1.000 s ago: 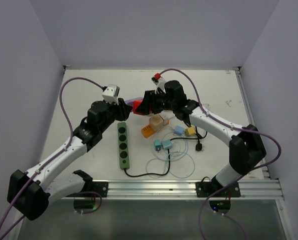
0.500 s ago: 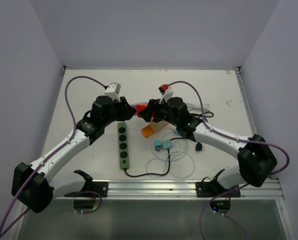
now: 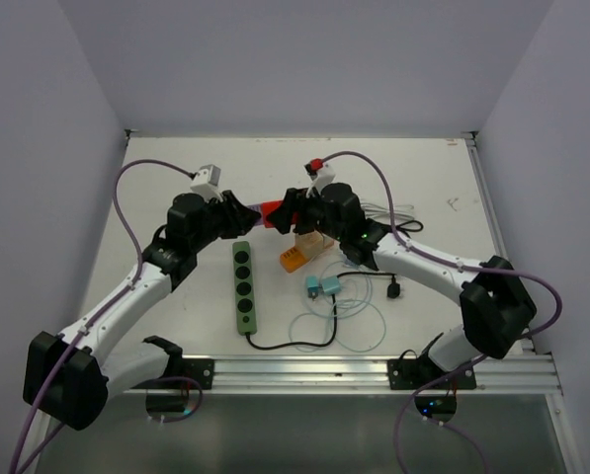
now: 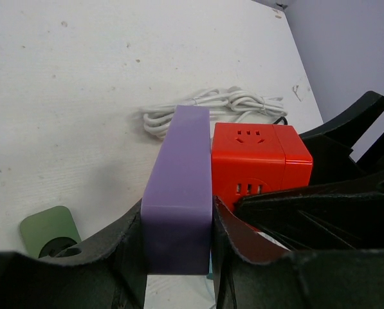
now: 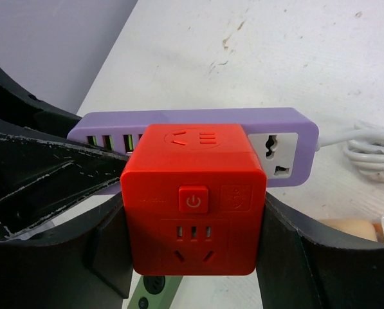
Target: Pull the plug off the socket
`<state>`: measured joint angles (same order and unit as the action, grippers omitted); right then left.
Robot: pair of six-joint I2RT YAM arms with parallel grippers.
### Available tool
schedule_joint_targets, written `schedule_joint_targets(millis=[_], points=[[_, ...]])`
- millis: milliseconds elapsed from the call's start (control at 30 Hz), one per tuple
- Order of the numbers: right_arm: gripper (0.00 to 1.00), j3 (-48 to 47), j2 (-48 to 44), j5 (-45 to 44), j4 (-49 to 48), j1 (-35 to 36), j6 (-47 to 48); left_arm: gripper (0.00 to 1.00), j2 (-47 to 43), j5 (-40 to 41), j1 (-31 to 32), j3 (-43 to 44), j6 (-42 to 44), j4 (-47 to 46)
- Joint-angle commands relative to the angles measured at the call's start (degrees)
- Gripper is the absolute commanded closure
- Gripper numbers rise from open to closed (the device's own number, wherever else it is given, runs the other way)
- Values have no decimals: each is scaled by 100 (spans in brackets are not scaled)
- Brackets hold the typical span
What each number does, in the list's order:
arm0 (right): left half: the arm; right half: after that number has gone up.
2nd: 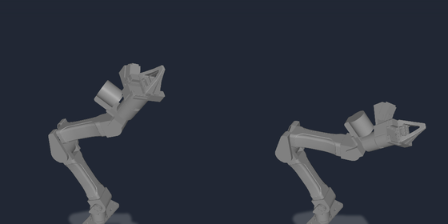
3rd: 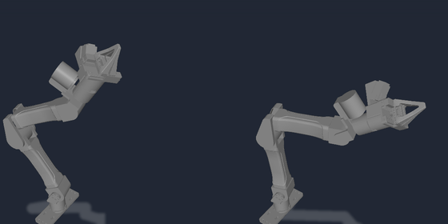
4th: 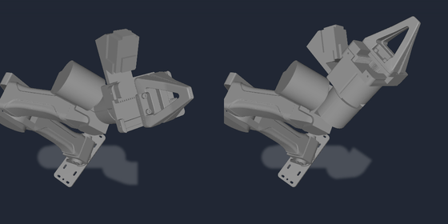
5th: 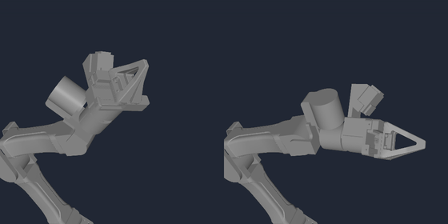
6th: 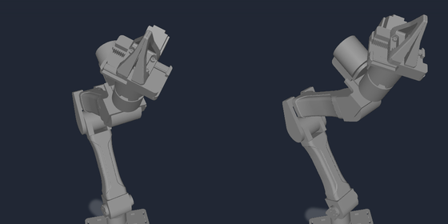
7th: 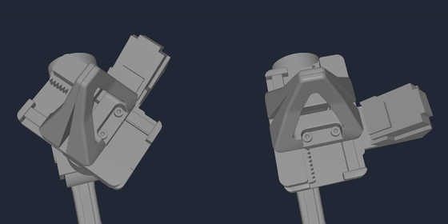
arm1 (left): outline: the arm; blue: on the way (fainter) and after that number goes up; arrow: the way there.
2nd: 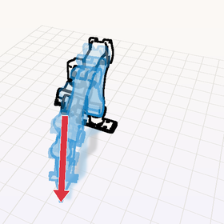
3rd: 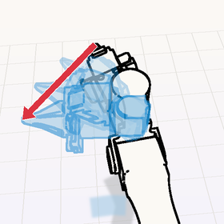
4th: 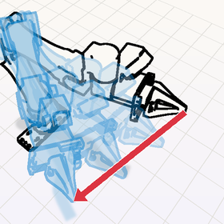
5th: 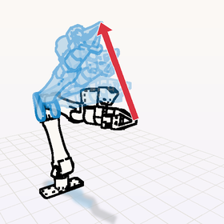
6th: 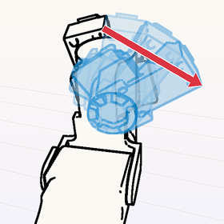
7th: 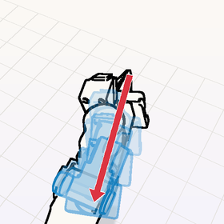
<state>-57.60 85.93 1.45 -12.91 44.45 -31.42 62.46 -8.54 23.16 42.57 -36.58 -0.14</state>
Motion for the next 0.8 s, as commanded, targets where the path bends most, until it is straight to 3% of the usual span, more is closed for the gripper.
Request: schedule_joint_targets(millis=[0,167,367,467,500,533,767], points=[[100,-689,221,547,279,-93,-363,100,-154,1088,-110,-125,616,-478],[100,-1761,907,1576,1272,-366,-541,100,-138,2162,724,-38,1590,-382],[100,-2071,1031,1753,1730,-384,-225,100,-76,2391,892,-90,1742,-390],[88,-1948,1066,1902,1651,-393,-259,100,-155,2593,892,-91,1733,-399],[72,-1852,1049,1937,1581,-419,-355,100,-181,2646,892,-99,1733,-425],[68,-1807,1040,1990,1468,-437,-408,100,-199,2707,892,-117,1724,-451],[59,-1631,987,2078,1502,-516,-278,100,-208,2603,875,-372,1215,-706]])
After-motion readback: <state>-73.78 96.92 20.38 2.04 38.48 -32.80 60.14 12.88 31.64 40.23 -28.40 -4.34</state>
